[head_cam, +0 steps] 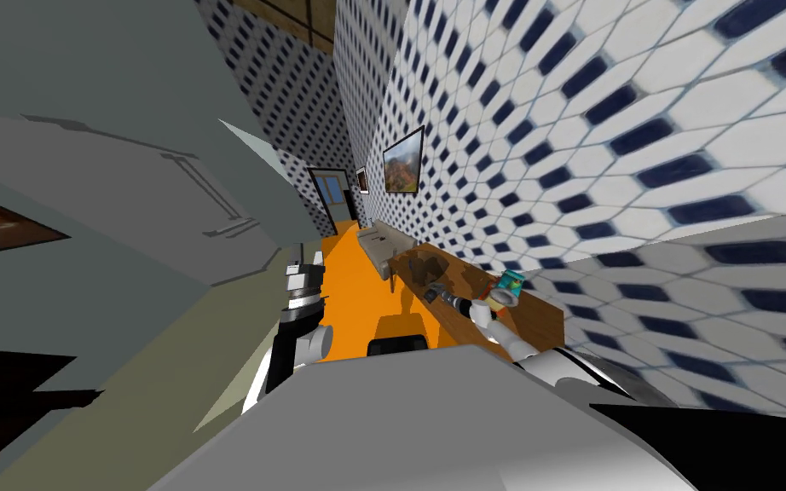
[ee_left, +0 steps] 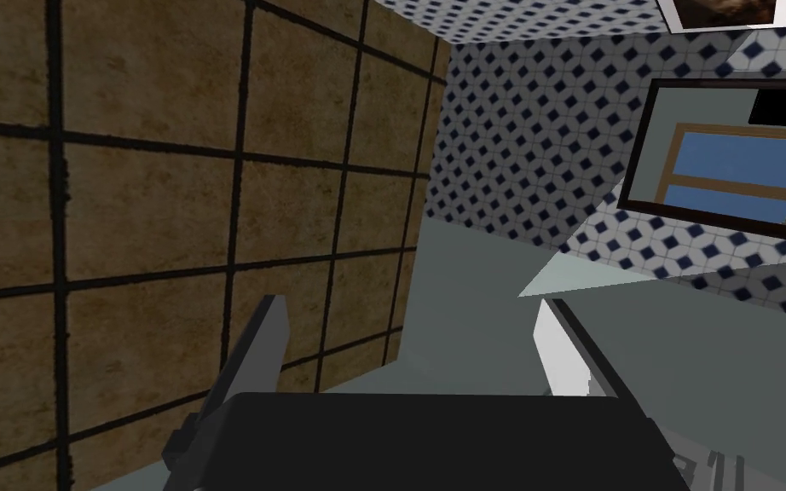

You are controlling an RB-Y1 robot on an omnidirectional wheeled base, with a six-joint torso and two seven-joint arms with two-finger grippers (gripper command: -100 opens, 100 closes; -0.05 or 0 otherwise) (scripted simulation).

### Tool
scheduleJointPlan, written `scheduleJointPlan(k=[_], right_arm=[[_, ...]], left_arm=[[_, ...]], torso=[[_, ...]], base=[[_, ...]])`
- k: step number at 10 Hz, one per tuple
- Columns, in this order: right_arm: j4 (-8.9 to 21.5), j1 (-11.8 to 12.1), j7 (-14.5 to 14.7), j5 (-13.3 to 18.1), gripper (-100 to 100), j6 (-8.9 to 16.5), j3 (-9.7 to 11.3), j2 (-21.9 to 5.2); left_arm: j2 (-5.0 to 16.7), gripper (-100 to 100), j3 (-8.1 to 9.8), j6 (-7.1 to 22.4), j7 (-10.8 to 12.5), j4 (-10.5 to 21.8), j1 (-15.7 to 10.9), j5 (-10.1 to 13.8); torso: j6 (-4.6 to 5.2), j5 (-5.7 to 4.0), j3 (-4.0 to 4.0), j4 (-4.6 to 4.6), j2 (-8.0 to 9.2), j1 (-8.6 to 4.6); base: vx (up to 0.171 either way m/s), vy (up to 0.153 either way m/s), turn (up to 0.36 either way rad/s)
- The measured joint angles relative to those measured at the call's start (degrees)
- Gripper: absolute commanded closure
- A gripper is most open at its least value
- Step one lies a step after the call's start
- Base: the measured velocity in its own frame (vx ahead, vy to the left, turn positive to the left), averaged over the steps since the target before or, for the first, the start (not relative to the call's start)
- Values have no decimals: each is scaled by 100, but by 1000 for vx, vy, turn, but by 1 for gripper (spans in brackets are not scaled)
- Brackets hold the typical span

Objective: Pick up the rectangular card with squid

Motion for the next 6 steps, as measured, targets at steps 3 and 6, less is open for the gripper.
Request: scheduleJointPlan(k=[3,6], right_arm=[[376,-140,-273,-475,-100,218,53,-94],[852,-299,-473,-953,-100,470,75,-170]], left_arm=[[0,0,0,0,0,0,1,0],[0,0,0,0,0,0,0,0]], torso=[[4,1,-2,-1,-3,7],[1,0,-3,-1,-6,2]], base=[[-68,-53,242],[-53,-53,162]])
